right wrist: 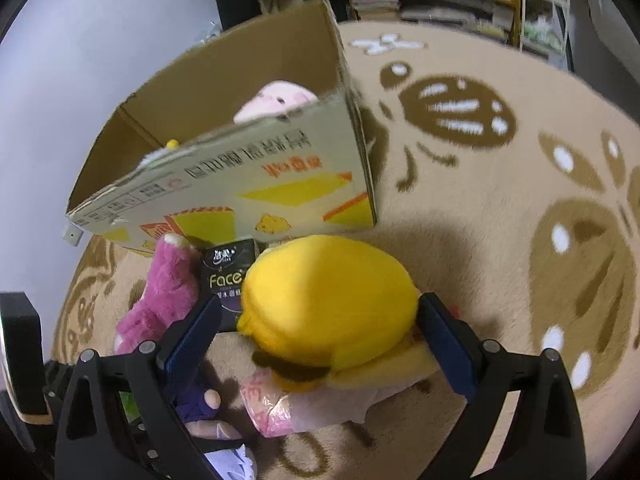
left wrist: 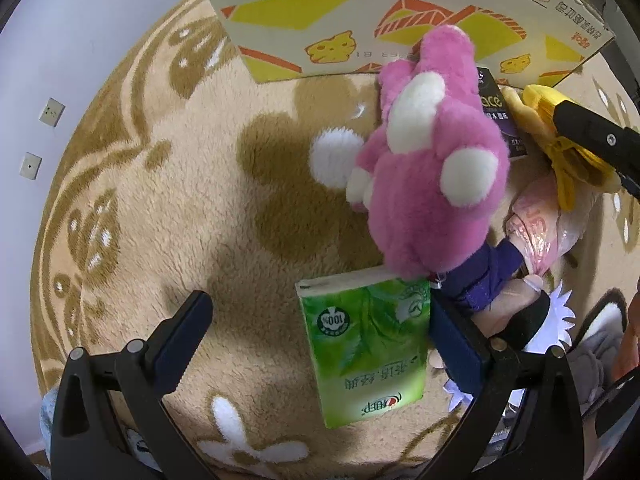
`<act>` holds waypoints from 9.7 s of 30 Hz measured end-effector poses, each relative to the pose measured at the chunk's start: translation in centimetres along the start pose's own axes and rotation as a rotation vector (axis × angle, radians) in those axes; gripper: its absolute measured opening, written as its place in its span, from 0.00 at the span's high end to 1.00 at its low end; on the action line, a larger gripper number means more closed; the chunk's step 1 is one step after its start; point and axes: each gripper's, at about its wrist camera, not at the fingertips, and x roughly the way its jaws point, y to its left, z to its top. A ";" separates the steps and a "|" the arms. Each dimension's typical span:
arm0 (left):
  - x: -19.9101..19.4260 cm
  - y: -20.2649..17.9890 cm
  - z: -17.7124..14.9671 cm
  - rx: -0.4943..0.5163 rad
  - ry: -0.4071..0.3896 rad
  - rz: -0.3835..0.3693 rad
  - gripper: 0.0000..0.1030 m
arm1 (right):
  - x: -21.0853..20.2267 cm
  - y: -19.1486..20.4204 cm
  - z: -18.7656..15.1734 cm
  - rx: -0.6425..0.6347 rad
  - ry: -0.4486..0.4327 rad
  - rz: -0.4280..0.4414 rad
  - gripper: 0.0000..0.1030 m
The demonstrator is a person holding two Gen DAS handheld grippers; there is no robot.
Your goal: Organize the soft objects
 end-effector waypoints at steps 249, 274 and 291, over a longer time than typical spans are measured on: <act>-1.1 -0.6 2.8 0.157 -0.205 -0.071 0.57 | 2.3 8.1 -6.3 -0.197 0.229 0.161 0.64; -10.7 0.5 -2.6 0.063 -0.436 0.048 0.57 | -8.1 4.1 -5.2 -0.056 -0.089 0.092 0.67; -15.6 1.3 -2.0 0.069 -0.613 0.168 0.57 | -13.1 5.9 -3.4 -0.108 -0.268 0.051 0.67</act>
